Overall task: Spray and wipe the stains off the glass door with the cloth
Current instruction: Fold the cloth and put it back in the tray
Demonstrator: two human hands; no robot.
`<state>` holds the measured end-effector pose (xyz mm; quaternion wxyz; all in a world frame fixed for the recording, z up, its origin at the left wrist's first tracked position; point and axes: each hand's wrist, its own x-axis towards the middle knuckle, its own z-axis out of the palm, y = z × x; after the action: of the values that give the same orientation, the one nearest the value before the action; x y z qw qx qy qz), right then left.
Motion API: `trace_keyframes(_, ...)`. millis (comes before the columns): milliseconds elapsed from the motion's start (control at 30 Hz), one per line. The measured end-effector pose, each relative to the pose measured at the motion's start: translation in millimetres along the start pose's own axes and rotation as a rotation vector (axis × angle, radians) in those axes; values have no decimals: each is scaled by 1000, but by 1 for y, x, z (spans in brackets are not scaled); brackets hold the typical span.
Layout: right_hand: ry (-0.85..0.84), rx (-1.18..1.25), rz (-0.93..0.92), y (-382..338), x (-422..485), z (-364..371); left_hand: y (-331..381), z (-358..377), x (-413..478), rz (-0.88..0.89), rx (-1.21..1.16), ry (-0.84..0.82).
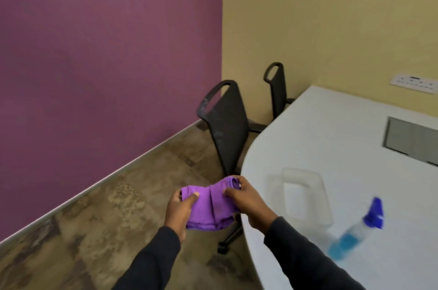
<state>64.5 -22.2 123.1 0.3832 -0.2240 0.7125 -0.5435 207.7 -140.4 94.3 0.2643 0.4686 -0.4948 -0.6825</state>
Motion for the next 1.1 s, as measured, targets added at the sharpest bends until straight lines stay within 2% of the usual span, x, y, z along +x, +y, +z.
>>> trace_keyframes(267, 235, 60, 50, 18, -9, -132, -8, 133, -15, -59, 139, -178)
trace_keyframes(500, 500, -61, 66, 28, 21, -217, -21, 234, 21, -72, 291, -336)
trace_keyframes(800, 686, -186, 206, 55, 77, -275, -37, 325, 88, -203, 414, -447)
trace_keyframes(1100, 734, -251, 312, 72, 118, -306, -58, 374, 132, -127, 644, -524)
